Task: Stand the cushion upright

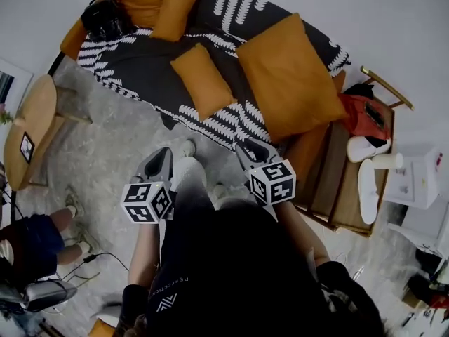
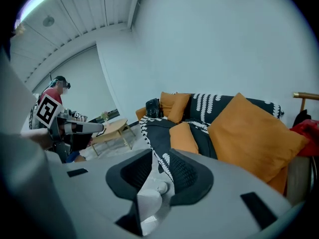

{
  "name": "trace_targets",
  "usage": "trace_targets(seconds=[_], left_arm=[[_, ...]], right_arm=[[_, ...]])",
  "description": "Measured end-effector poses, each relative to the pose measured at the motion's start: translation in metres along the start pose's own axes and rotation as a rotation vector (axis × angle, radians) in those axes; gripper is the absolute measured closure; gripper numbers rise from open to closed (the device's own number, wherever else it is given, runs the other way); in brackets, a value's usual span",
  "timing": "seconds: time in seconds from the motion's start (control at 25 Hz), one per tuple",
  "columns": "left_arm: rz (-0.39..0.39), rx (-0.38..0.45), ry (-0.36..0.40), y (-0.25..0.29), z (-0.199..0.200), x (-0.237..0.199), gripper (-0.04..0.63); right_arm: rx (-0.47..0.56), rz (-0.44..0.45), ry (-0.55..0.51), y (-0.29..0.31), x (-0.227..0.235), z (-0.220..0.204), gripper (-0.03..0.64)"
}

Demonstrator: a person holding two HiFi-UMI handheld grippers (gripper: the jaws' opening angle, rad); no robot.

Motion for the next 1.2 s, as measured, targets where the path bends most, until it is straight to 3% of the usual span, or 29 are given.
trace_targets(seconds=[0.32,0.64,1.2], left_arm=[[-0.125,-0.07,0.05,0.093,0.013,-0.031,0.58],[-0.233,-0.143,0.083,0.171,0.018,-0.075,0.569],[-0.364,-0.337,0.087,0.244,-0.038,-0.141,0.563]], right_arm=[[-0.03,-0.12,0.096,0.058,0.046,-0.009,0.442],[-0.073,-0.217,0.158,0.139,0.081,-0.027,0.42],[-0.225,-0.361,0.28,0.233,0.137,-0.104,0.379]])
Point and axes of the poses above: the fingertips, and each gripper's own axes: y forward along the fingers, x to its right, z out of its top, the point moved 1 cm from there along -y, backward along the fingers, and after that the axes turned 15 degrees about x, right-handed, at the moved point
